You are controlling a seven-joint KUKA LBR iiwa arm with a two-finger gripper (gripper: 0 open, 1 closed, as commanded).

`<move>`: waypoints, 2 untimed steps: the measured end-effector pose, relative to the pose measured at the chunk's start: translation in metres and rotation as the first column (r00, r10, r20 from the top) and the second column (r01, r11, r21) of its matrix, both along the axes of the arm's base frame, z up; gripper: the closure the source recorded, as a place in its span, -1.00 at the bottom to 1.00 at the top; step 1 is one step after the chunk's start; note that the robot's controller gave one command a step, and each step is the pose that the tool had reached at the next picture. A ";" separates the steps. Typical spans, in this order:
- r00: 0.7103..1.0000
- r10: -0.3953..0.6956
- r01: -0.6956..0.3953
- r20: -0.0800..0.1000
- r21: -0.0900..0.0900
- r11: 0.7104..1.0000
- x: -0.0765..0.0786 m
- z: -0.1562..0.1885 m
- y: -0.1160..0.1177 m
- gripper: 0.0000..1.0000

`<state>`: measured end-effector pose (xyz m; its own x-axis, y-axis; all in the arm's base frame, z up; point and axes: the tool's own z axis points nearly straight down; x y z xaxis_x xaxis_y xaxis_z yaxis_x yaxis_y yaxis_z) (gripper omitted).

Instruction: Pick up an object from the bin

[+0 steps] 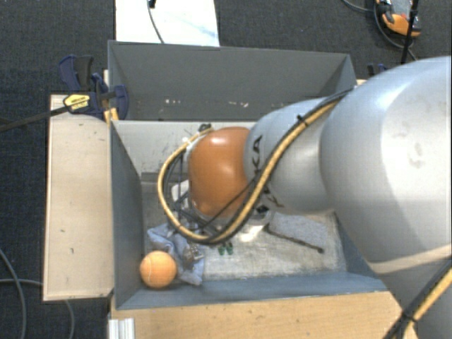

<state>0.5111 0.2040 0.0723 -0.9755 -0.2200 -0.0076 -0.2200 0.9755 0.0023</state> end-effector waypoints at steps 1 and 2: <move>1.000 -0.004 0.004 0.000 0.002 1.000 0.000 0.001 0.001 1.00; 1.000 -0.004 0.004 -0.001 0.002 1.000 0.000 0.001 0.001 1.00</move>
Offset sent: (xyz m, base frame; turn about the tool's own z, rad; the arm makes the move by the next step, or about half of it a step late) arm 0.0000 0.0000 0.0000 0.0000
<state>0.5108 0.2051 0.0732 -0.9764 -0.2156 -0.0075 -0.2156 0.9765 0.0041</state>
